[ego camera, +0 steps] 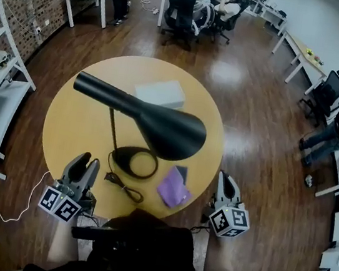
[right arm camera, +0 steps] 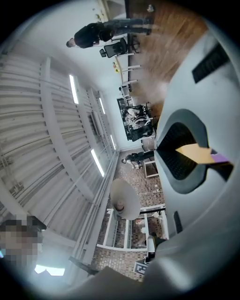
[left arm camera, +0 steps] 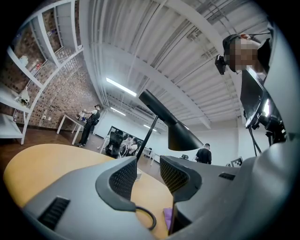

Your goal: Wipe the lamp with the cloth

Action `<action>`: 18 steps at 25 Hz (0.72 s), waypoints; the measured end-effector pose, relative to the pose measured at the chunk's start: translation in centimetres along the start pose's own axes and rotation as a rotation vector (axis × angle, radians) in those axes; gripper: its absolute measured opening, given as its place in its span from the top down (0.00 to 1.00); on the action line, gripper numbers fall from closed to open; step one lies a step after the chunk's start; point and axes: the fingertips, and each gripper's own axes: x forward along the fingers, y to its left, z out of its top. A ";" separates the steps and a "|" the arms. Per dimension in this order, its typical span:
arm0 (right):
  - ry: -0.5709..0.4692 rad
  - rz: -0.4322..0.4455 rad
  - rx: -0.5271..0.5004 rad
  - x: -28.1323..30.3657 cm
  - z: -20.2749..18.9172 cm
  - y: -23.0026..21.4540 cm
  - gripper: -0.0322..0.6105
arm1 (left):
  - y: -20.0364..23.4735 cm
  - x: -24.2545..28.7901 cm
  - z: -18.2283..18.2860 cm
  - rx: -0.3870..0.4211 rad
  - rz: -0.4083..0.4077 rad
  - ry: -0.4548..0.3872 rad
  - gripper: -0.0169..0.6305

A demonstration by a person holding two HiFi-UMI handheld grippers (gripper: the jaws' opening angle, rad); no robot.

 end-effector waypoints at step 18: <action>-0.022 -0.014 0.020 1.6 0.2 0.1 0.95 | 1.8 -0.2 1.7 0.015 0.002 -0.034 0.74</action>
